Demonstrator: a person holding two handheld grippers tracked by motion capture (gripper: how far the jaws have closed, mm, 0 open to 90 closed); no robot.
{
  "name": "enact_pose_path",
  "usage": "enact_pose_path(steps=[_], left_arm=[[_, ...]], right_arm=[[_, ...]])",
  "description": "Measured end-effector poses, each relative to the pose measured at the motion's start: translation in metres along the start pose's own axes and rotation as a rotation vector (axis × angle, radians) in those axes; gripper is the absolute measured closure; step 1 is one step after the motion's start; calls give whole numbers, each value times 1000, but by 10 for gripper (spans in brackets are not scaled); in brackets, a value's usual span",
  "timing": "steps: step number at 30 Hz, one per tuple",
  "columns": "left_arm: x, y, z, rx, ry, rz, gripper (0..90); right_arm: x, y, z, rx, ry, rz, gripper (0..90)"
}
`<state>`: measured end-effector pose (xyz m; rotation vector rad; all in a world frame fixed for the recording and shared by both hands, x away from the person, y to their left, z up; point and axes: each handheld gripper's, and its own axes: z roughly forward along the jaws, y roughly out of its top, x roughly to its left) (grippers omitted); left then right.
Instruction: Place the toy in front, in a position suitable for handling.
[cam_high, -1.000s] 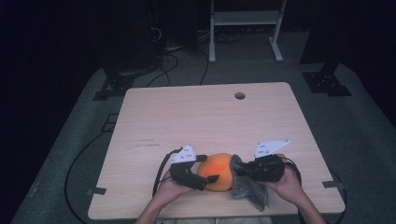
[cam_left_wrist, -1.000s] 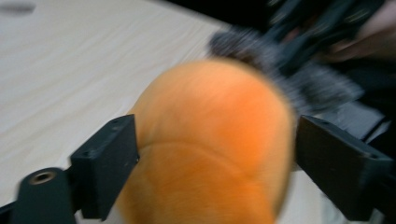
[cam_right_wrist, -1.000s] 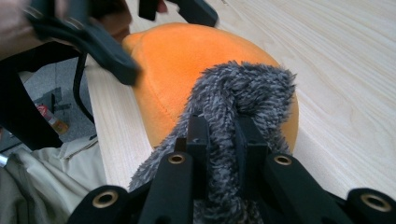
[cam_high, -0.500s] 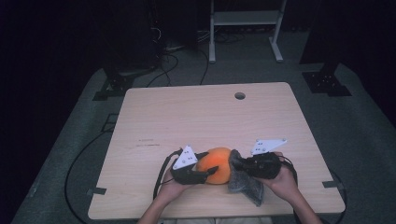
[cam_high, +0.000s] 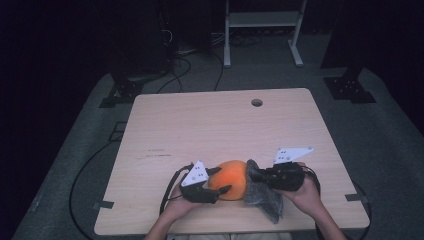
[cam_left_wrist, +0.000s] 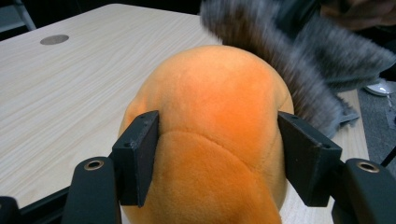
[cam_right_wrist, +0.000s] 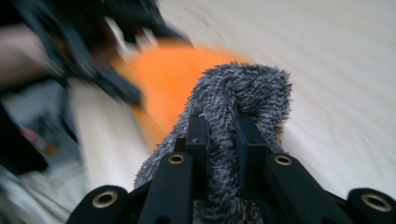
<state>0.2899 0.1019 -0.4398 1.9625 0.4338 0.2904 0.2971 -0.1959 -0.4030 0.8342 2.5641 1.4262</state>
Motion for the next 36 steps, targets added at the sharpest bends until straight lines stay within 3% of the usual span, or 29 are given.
enact_pose_path(steps=[2, 4, 5, 7, 9, 12, 14, 17, 18, 19, 22, 25, 27, 31, 33, 36], left_arm=[[3, -1, -1, 5, -9, -3, 334], [2, 0, -1, -1, -8, -10, 330], [1, 0, -1, -1, -10, -12, 328], [-1, 1, 1, 3, -17, 11, 328], [-5, 3, 3, 8, -14, 35, 328], [-5, 4, 3, 12, -20, 25, 314], [0, 5, 1, -9, -43, -33, 249], [10, 6, -3, -27, -49, -171, 129], [13, 5, -2, -15, -68, -210, 131], [14, 4, -1, -15, -78, -221, 196], [9, 5, 2, -3, -76, -176, 271], [4, 8, 4, 11, -70, -128, 300], [3, 8, 3, 23, -61, -111, 305], [6, 4, 1, 28, -62, -116, 307], [5, 5, 2, 23, -63, -116, 308], [1, 9, 5, 28, -58, -81, 312]], right_arm=[[-5, -9, 8, 76, -17, 3, 777], [-12, -16, 7, 105, -17, 40, 778], [-13, -18, 4, 112, -31, 37, 778], [-11, -15, -3, 58, -7, 55, 778], [-4, -5, -7, -10, 28, 33, 776], [2, 5, -3, -34, 32, 14, 775], [2, 3, 6, 7, 14, 0, 774], [-5, -7, 7, 24, 46, 33, 775], [-6, -9, 5, 32, 44, 35, 775], [-7, -11, 2, 45, 45, 41, 774], [-1, -7, -4, 37, 23, 14, 778], [15, 8, -8, -22, 62, -35, 778], [23, 14, -1, 22, 23, -100, 774], [12, 3, 3, 77, 2, -90, 777], [6, -3, -1, 113, -39, -72, 778], [6, -2, -6, 76, -28, -57, 777]])
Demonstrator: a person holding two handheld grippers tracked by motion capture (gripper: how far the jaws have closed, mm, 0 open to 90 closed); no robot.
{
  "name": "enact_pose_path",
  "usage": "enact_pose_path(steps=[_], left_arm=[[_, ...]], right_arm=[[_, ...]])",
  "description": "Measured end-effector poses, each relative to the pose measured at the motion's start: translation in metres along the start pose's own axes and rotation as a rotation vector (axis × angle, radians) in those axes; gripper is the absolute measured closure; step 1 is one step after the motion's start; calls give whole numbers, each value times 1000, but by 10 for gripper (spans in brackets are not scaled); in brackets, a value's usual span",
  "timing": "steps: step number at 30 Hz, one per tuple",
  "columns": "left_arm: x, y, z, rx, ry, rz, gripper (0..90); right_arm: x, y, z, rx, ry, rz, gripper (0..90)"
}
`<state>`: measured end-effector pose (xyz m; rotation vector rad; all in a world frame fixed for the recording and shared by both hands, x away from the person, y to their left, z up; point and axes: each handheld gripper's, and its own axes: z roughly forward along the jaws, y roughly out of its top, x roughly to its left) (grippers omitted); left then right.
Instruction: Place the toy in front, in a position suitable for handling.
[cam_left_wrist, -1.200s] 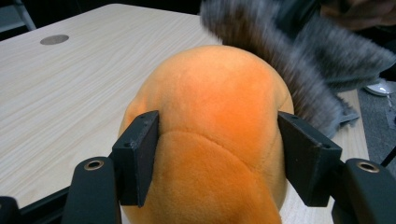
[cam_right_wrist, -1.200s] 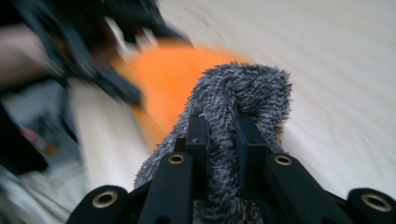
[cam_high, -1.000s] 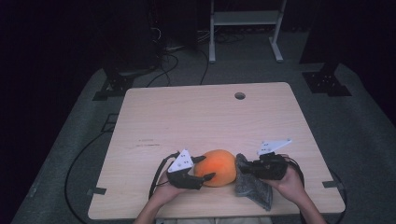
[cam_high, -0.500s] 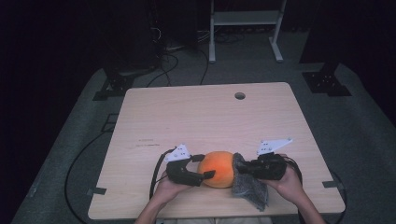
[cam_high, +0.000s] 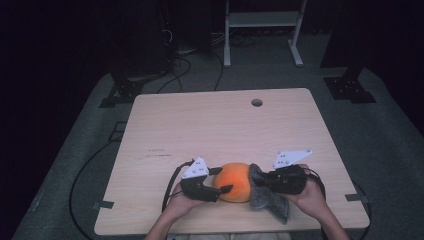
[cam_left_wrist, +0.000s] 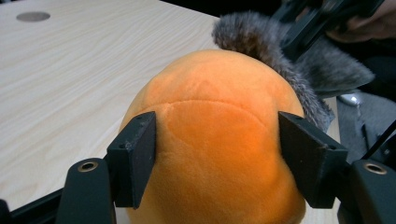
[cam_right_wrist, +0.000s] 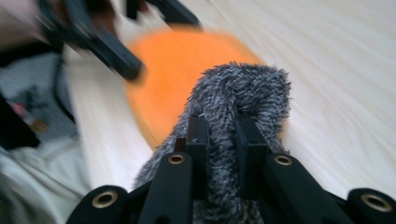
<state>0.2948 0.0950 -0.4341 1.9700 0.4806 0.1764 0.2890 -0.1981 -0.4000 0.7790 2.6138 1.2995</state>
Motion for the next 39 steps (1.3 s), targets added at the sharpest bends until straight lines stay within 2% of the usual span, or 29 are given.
enact_pose_path(steps=[2, 3, 4, 6, 8, 9, 10, 12, 13, 16, 18, 19, 20, 22, 24, 25, 28, 30, 32, 33, 35, 36, 37, 39], left_arm=[[-3, 2, 1, 4, 7, 18, 313], [-3, 2, 1, 6, 8, 17, 310], [-2, 2, 0, 6, 6, 11, 292], [1, 2, -3, 0, 1, -33, 215], [5, 2, -4, 16, -32, -86, 122], [6, 1, -2, 33, -45, -89, 133], [5, 0, 0, 36, -44, -84, 176], [2, 0, 2, 33, -34, -67, 247], [1, 2, 1, 30, -27, -54, 286], [-5, 5, 3, 36, -9, 8, 335], [-8, 6, 3, 44, 0, 35, 345], [-8, 5, 3, 48, 3, 36, 345], [-7, 4, 2, 45, 2, 26, 344], [-5, 3, 2, 40, -1, 16, 338], [-5, 4, 3, 32, -2, 18, 338], [-6, 4, 3, 35, -1, 30, 340], [-14, 9, 6, 38, 3, 94, 346], [-18, 10, 6, 52, 16, 125, 347], [-15, 9, 4, 49, 14, 95, 300], [-11, 8, 3, 40, 8, 59, 263], [-4, 7, 3, 32, -31, -42, 190], [-3, 7, 5, 34, -50, -63, 188], [-4, 6, 6, 28, -49, -54, 213], [-8, 9, 7, 26, -29, -21, 288]], right_arm=[[7, 8, -1, -45, 38, -21, 776], [11, 12, 1, -48, 40, -37, 775], [12, 14, 5, -25, 21, -55, 774], [10, 10, 8, -14, 21, -45, 776], [3, 4, 7, -15, 27, -12, 777], [0, 2, 4, -17, 17, 2, 776], [-1, 2, 1, -20, 8, 11, 778], [3, 5, -4, -46, -20, -8, 783], [8, 8, -6, -59, -16, -29, 783], [26, 21, -5, -85, 43, -100, 783], [33, 26, 0, -42, 6, -142, 781], [32, 26, 3, -23, -4, -147, 780], [28, 23, 4, -13, -1, -138, 781], [19, 18, 2, 17, -24, -121, 781], [14, 12, -2, 64, -94, -132, 784], [13, 11, -6, 62, -96, -124, 785], [16, 15, -11, -10, -13, -114, 785], [22, 21, -7, -16, 12, -133, 783], [21, 22, -3, -10, 20, -134, 784], [19, 21, -3, -13, 23, -122, 784], [12, 15, -2, 8, 25, -95, 784], [9, 12, -2, 8, 45, -78, 784], [8, 11, -4, 10, 51, -69, 784], [11, 15, -9, 11, 34, -84, 785]])
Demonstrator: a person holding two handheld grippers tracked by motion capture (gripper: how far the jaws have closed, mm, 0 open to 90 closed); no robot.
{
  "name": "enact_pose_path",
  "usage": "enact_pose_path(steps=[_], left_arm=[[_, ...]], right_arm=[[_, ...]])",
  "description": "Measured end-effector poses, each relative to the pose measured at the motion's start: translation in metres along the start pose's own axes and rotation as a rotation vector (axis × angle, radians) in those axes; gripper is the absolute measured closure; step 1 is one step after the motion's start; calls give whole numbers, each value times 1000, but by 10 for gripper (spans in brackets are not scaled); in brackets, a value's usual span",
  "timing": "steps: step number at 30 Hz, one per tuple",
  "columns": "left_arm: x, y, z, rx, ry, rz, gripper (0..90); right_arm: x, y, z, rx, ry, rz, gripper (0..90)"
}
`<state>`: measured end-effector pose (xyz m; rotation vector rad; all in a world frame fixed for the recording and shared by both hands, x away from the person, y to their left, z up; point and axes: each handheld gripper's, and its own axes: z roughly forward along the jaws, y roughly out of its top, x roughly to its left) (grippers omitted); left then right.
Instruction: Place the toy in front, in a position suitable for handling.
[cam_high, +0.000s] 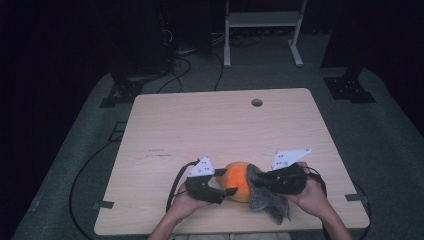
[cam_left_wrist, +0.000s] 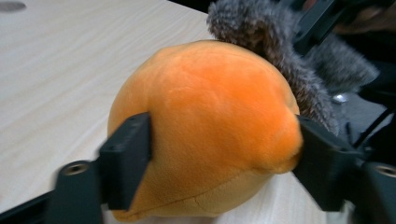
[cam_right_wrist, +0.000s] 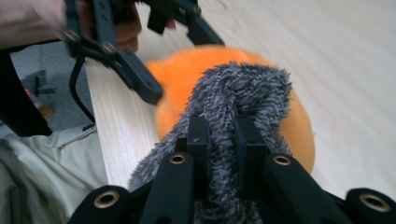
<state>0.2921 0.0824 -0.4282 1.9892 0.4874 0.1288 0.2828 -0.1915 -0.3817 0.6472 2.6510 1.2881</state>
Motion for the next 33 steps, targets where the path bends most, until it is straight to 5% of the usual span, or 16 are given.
enact_pose_path(steps=[5, 7, 10, 12, 17, 21, 27, 33], left_arm=[[-25, 8, 4, 35, 46, 230, 344], [-35, 9, 6, 48, 59, 313, 342], [-35, 5, 7, 75, 65, 330, 340], [-31, 2, 5, 64, 60, 303, 341], [-18, -1, 2, 42, 36, 210, 325], [-7, 5, 3, -19, -43, -8, 139], [1, -2, -2, 19, 8, -13, 308], [7, -7, -8, 44, -5, -22, 307]], right_arm=[[28, 26, -11, -31, 15, -129, 785], [34, 32, -6, -1, -1, -160, 785], [26, 24, 7, 48, 4, -134, 785], [19, 17, 6, 50, 24, -96, 786], [0, 2, -3, 74, -41, -27, 785], [-4, -3, 2, 10, -21, 18, 782], [1, -2, 10, 14, 0, -7, 780], [-20, -23, 8, 56, -13, 71, 779]])
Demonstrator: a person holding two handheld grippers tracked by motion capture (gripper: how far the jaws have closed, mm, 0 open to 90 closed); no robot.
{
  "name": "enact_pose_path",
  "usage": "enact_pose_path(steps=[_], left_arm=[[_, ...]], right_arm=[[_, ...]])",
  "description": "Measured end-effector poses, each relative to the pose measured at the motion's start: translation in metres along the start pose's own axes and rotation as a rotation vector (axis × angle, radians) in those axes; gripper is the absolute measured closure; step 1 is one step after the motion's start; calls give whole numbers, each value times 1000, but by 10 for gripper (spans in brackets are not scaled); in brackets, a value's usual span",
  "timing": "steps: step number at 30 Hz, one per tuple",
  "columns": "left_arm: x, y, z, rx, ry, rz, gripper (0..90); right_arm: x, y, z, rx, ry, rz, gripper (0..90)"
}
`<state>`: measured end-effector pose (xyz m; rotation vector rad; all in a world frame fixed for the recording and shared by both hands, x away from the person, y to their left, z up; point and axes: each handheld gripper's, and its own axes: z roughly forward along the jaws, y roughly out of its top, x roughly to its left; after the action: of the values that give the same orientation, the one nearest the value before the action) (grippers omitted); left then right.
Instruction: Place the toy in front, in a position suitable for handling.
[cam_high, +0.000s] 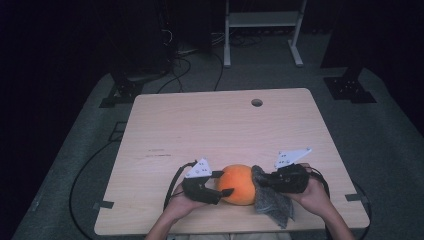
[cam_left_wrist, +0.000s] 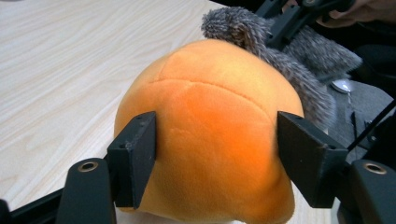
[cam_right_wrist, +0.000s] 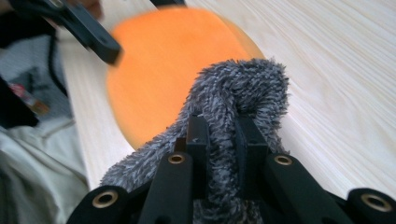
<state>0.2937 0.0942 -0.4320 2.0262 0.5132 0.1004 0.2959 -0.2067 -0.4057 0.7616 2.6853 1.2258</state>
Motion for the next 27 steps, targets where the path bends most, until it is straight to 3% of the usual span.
enact_pose_path(steps=[2, 6, 8, 9, 10, 12, 15, 18, 20, 22, 25, 27], left_arm=[[2, 0, -1, 10, -6, -4, 278], [5, 3, 0, 29, -35, -50, 141], [3, 6, 4, 44, -27, -54, 72], [2, 7, 5, 47, -23, -53, 42], [2, 8, 6, 45, -23, -54, 40], [2, 9, 6, 36, -19, -50, 57], [2, 7, 4, 61, -13, -37, 120], [1, 4, 1, 79, -5, -15, 196], [2, 2, 1, 85, -12, -17, 212], [3, 0, 1, 87, -6, -15, 240], [2, 0, 1, 88, 3, -5, 276], [2, 0, 2, 87, 7, -3, 284]], right_arm=[[0, -1, 0, 41, -40, -17, 778], [-6, -5, 0, 68, -10, 11, 778], [-5, -3, -4, 32, -9, 13, 781], [-2, 1, -9, -32, 31, 18, 781], [0, 4, -11, -61, 47, 20, 781], [5, 10, -12, -97, 63, 11, 777], [6, 9, 1, -55, 64, -7, 772], [-4, -1, 5, -42, 101, 38, 773], [-10, -8, 3, 7, 39, 41, 774], [-12, -12, 2, 20, 20, 55, 776], [-4, -4, -3, -42, 21, 37, 779], [11, 11, -5, -107, 59, 6, 778]])
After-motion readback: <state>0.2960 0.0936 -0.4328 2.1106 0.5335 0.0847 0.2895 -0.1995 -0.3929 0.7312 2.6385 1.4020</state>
